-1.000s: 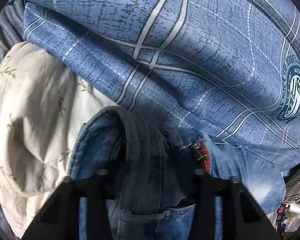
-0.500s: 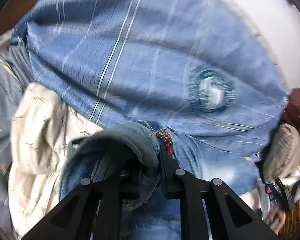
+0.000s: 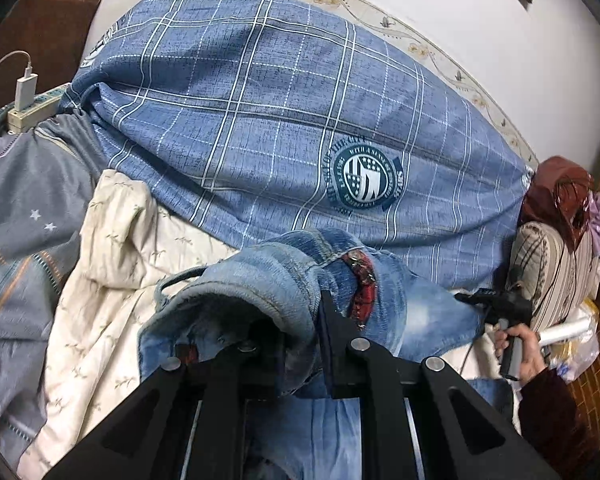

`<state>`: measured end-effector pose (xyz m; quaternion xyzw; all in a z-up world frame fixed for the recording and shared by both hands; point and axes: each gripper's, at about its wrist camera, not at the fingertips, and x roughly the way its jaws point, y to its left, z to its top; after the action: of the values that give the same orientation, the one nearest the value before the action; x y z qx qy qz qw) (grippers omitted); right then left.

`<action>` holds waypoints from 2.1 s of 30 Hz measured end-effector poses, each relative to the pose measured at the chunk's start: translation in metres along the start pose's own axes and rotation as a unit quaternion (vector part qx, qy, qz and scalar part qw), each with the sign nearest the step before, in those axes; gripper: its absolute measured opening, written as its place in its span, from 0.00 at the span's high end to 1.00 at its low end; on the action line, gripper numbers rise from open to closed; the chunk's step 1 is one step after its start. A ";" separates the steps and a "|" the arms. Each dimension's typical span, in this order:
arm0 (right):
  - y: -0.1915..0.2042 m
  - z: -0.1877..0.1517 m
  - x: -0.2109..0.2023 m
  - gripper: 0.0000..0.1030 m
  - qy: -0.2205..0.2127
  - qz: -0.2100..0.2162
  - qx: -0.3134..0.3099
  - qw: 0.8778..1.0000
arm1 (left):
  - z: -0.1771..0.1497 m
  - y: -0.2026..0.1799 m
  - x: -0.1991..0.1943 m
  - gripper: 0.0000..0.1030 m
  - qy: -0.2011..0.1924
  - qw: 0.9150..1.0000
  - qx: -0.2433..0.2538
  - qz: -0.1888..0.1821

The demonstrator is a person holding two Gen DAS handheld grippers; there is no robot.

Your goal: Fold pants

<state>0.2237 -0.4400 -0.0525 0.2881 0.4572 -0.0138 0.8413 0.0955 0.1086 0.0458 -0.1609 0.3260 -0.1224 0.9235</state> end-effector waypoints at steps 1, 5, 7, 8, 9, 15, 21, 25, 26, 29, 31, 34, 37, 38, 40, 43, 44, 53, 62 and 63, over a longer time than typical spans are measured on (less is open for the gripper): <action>0.003 -0.007 -0.015 0.82 -0.017 0.008 -0.017 1.000 | -0.004 -0.001 -0.005 0.86 0.000 1.000 0.003 -0.001; -0.003 -0.049 -0.088 0.87 -0.060 0.016 -0.061 0.996 | -0.026 -0.003 -0.025 0.86 0.005 1.000 0.020 0.000; -0.018 -0.076 -0.124 0.87 -0.073 0.018 -0.071 0.995 | -0.043 -0.003 -0.035 0.86 0.014 0.999 0.030 0.001; -0.026 -0.085 -0.137 0.87 -0.072 0.016 -0.071 0.995 | -0.055 -0.003 -0.041 0.86 0.021 0.999 0.038 0.007; -0.035 -0.092 -0.149 0.87 -0.068 0.016 -0.069 0.995 | -0.062 -0.003 -0.044 0.86 0.024 0.999 0.041 0.009; -0.054 -0.120 -0.178 0.73 -0.056 0.064 -0.022 0.996 | -0.131 -0.017 -0.071 0.85 0.068 0.995 0.076 0.006; -0.005 -0.110 -0.157 0.17 -0.061 0.144 0.032 0.987 | -0.159 -0.035 -0.092 0.85 0.085 0.987 0.136 0.004; 0.021 -0.100 -0.151 0.17 -0.063 0.148 0.057 0.985 | -0.172 -0.032 -0.100 0.85 0.100 0.981 0.166 0.007; 0.027 -0.098 -0.148 0.17 -0.059 0.145 0.061 0.986 | -0.176 -0.031 -0.102 0.85 0.102 0.980 0.170 0.006; 0.045 -0.092 -0.138 0.17 -0.045 0.128 0.069 0.988 | -0.190 -0.028 -0.108 0.85 0.103 0.975 0.197 0.012; 0.054 -0.092 -0.135 0.17 -0.036 0.111 0.080 0.990 | -0.197 -0.025 -0.110 0.85 0.101 0.973 0.208 0.021; 0.052 -0.097 -0.132 0.17 -0.022 0.079 0.098 0.992 | -0.200 -0.016 -0.112 0.86 0.100 0.974 0.203 0.028; 0.036 -0.109 -0.136 0.17 -0.017 0.041 0.134 0.990 | -0.201 -0.003 -0.113 0.91 0.103 0.974 0.197 0.042; 0.026 -0.114 -0.139 0.18 -0.016 0.032 0.149 0.988 | -0.200 0.003 -0.114 0.91 0.103 0.975 0.190 0.044; 0.005 -0.125 -0.146 0.17 -0.020 0.022 0.176 0.984 | -0.195 0.016 -0.115 0.91 0.103 0.981 0.161 0.034; -0.040 -0.144 -0.161 0.18 -0.033 0.052 0.229 0.971 | -0.194 0.019 -0.111 0.91 0.108 0.983 0.148 0.026; -0.050 -0.148 -0.165 0.18 -0.040 0.052 0.238 0.969 | -0.194 0.018 -0.110 0.91 0.110 0.983 0.147 0.027; -0.100 -0.159 -0.151 0.18 -0.066 0.095 0.280 0.953 | -0.191 0.041 -0.109 0.60 0.140 0.989 0.032 0.026; -0.103 -0.151 -0.116 0.70 -0.063 0.063 0.221 0.971 | -0.191 0.063 -0.131 0.25 0.129 0.987 -0.090 0.038; -0.107 -0.151 -0.113 0.77 -0.058 0.060 0.223 0.971 | -0.191 0.065 -0.130 0.25 0.128 0.986 -0.102 0.037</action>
<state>0.0122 -0.4805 -0.0780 0.4942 0.3752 -0.0821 0.7799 -0.1179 0.1698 -0.0458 -0.2250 0.4585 -0.0736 0.8566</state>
